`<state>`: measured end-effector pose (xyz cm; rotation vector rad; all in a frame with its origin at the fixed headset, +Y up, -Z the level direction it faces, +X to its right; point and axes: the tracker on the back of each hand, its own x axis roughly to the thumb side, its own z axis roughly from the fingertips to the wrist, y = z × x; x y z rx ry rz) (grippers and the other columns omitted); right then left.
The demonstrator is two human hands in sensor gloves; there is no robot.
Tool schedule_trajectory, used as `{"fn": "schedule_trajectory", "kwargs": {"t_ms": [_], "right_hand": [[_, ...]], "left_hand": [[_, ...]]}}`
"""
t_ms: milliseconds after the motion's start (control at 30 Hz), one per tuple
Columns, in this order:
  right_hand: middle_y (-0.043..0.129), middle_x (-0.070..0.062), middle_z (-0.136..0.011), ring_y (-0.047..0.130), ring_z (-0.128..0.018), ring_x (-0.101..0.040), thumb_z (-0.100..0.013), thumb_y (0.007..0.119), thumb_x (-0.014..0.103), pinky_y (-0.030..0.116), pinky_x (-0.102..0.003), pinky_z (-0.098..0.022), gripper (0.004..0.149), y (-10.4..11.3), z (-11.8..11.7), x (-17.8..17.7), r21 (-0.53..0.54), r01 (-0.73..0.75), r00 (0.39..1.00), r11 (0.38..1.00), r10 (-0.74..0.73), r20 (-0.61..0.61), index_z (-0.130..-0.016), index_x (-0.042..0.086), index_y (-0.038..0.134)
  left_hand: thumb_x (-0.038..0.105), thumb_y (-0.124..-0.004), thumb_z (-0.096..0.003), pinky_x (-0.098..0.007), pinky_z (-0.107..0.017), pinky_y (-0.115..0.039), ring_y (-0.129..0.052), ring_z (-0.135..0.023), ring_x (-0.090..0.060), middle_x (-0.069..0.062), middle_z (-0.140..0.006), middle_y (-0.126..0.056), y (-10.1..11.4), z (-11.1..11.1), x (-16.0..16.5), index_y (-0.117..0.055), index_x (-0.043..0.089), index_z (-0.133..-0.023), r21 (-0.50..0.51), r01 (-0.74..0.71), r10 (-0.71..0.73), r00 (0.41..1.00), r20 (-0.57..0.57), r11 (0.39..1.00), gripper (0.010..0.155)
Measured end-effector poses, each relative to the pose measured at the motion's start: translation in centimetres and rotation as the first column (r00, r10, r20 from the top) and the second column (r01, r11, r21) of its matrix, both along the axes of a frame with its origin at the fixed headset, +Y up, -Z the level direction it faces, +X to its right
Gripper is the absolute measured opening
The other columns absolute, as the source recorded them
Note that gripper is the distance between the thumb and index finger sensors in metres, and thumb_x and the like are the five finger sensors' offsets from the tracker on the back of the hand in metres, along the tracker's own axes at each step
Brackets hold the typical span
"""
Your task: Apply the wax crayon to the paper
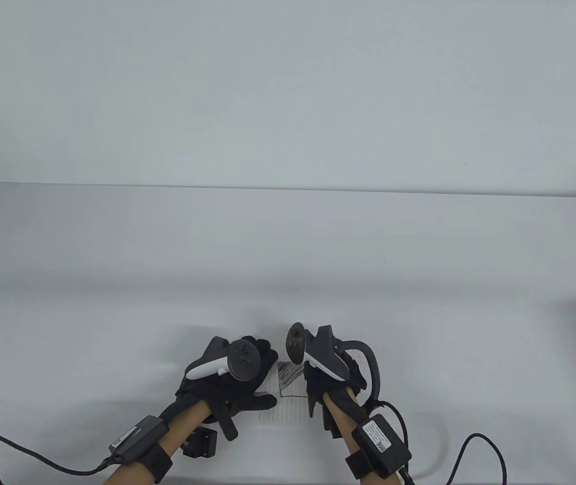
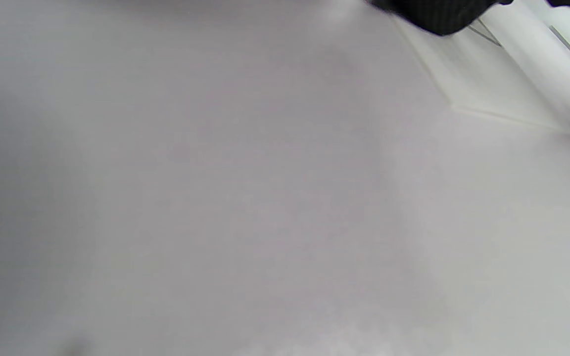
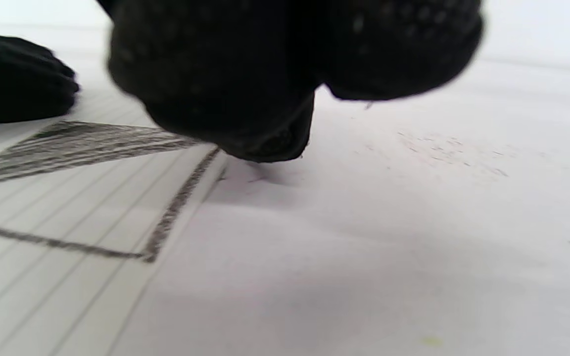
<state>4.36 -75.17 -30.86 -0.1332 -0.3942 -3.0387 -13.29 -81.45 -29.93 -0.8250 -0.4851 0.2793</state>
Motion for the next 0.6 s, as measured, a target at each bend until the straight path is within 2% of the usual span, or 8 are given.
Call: {"fn": "schedule_trajectory", "kwargs": {"t_ms": [33, 133, 233, 367, 433, 500, 567, 600], "right_hand": [[0.099, -0.008, -0.058, 0.097, -0.019, -0.001, -0.052, 0.076, 0.029, 0.087, -0.024, -0.016, 0.040, 0.0, 0.4, -0.4, -0.034, 0.045, 0.997, 0.998, -0.046, -0.057, -0.088, 0.014, 0.082], [0.098, -0.010, -0.059, 0.096, -0.020, -0.003, -0.053, 0.075, 0.028, 0.086, -0.026, -0.018, 0.041, -0.4, 1.7, -2.2, -0.296, 0.181, 0.964, 0.938, -0.228, -0.134, -0.090, 0.012, 0.079], [0.099, -0.007, -0.058, 0.096, -0.020, -0.002, -0.052, 0.076, 0.030, 0.086, -0.025, -0.018, 0.038, 0.0, 1.2, -1.9, -0.211, 0.051, 0.987, 0.976, -0.081, -0.138, -0.088, 0.021, 0.082], [0.099, -0.009, -0.057, 0.096, -0.019, -0.003, -0.052, 0.077, 0.029, 0.086, -0.025, -0.017, 0.039, 0.1, 0.1, 0.0, -0.077, -0.035, 0.999, 0.996, 0.036, 0.005, -0.088, 0.016, 0.083], [0.099, -0.009, -0.056, 0.096, -0.018, -0.002, -0.051, 0.077, 0.029, 0.086, -0.025, -0.016, 0.039, 0.1, 0.7, -0.7, -0.036, -0.049, 0.997, 0.998, 0.046, -0.059, -0.087, 0.016, 0.083], [0.099, -0.008, -0.056, 0.096, -0.018, -0.001, -0.052, 0.076, 0.029, 0.086, -0.024, -0.017, 0.039, 0.0, 1.6, -1.9, -0.166, 0.068, 0.978, 0.984, -0.098, -0.182, -0.088, 0.016, 0.082], [0.099, -0.011, -0.056, 0.095, -0.019, -0.004, -0.052, 0.077, 0.027, 0.085, -0.027, -0.017, 0.040, -0.4, 2.2, -3.0, -0.347, 0.189, 0.949, 0.919, -0.261, -0.175, -0.089, 0.013, 0.081], [0.098, -0.010, -0.056, 0.095, -0.019, -0.005, -0.051, 0.077, 0.028, 0.085, -0.027, -0.018, 0.039, -0.3, 2.2, -2.9, -0.299, 0.128, 0.968, 0.946, -0.185, -0.170, -0.088, 0.016, 0.081]], "left_hand": [[0.064, -0.052, -0.0550, -0.050, -0.061, 0.028, 0.038, -0.095, -0.015, 0.016, -0.104, 0.033, 0.0, 0.0, 0.0, 0.020, 0.040, -0.101, -0.002, -0.002, 0.002, 1.000, -0.001, 1.000, 0.089], [0.064, -0.053, -0.0548, -0.050, -0.061, 0.028, 0.038, -0.095, -0.014, 0.016, -0.104, 0.033, 0.0, 0.0, 0.0, 0.019, 0.041, -0.101, -0.002, -0.003, 0.003, 1.000, -0.002, 1.000, 0.089], [0.064, -0.053, -0.0548, -0.049, -0.062, 0.028, 0.038, -0.095, -0.014, 0.016, -0.105, 0.033, 0.0, 0.0, 0.0, 0.019, 0.041, -0.101, -0.001, -0.004, 0.004, 1.000, -0.002, 1.000, 0.089], [0.064, -0.053, -0.0549, -0.050, -0.061, 0.028, 0.039, -0.095, -0.015, 0.016, -0.104, 0.033, 0.0, 0.0, 0.0, 0.019, 0.041, -0.101, -0.004, -0.003, 0.003, 1.000, -0.001, 1.000, 0.089], [0.064, -0.053, -0.0548, -0.049, -0.061, 0.028, 0.039, -0.095, -0.014, 0.016, -0.104, 0.033, 0.0, 0.0, 0.0, 0.020, 0.041, -0.101, -0.006, -0.004, 0.004, 1.000, 0.000, 1.000, 0.089], [0.064, -0.053, -0.0548, -0.050, -0.061, 0.028, 0.039, -0.095, -0.014, 0.016, -0.104, 0.033, 0.0, 0.0, 0.0, 0.019, 0.041, -0.101, -0.004, -0.003, 0.003, 1.000, 0.000, 1.000, 0.089], [0.064, -0.053, -0.0548, -0.050, -0.061, 0.028, 0.038, -0.095, -0.014, 0.016, -0.104, 0.033, 0.0, 0.0, 0.0, 0.019, 0.041, -0.101, -0.003, -0.003, 0.003, 1.000, -0.001, 1.000, 0.089], [0.064, -0.053, -0.0548, -0.050, -0.061, 0.028, 0.038, -0.095, -0.014, 0.016, -0.104, 0.033, 0.0, 0.0, 0.0, 0.019, 0.041, -0.101, -0.002, -0.003, 0.003, 1.000, -0.002, 1.000, 0.089]]}}
